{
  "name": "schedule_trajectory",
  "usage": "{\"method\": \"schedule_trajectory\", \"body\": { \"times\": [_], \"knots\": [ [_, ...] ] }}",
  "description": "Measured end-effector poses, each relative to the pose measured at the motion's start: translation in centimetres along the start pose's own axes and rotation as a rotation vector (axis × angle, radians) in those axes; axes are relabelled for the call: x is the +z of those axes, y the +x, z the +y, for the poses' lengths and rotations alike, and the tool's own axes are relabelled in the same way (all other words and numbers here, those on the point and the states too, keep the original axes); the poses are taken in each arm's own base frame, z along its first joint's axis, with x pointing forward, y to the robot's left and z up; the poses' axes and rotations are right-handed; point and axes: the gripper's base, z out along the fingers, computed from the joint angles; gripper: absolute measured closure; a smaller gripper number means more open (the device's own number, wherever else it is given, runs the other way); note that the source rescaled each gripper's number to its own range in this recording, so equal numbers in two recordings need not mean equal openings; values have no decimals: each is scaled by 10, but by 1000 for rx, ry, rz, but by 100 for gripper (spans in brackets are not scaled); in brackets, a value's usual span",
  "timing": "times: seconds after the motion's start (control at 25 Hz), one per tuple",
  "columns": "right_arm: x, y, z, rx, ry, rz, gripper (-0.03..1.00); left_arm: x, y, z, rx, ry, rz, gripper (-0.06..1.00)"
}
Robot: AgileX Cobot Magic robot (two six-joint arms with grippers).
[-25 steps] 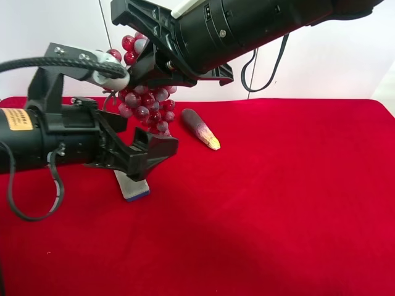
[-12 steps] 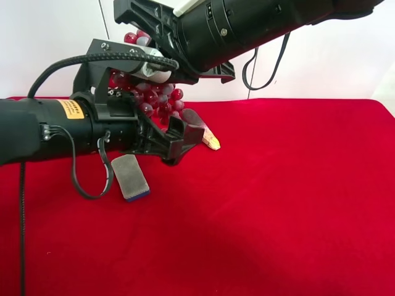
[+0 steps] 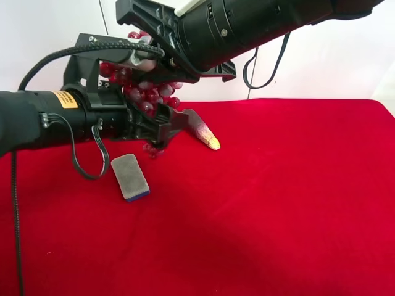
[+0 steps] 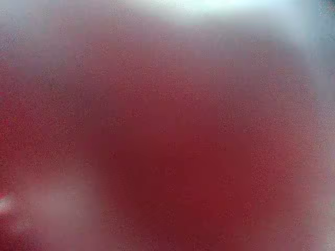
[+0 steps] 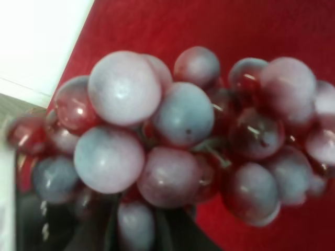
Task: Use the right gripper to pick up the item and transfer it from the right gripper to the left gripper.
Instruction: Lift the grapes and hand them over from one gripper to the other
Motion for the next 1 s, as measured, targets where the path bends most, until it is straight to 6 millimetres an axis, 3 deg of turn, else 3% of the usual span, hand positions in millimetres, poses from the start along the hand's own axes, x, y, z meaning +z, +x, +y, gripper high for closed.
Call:
{"method": "schedule_trajectory", "body": {
  "times": [0.24,1.0],
  "knots": [
    [0,0,0,6,-3,-1,93,2,-1,13,-30,-47,2,-6],
    [0,-2,0,15,-4,-23,93,2,-2,17,-170,-74,-19,-6]
  ]
}}
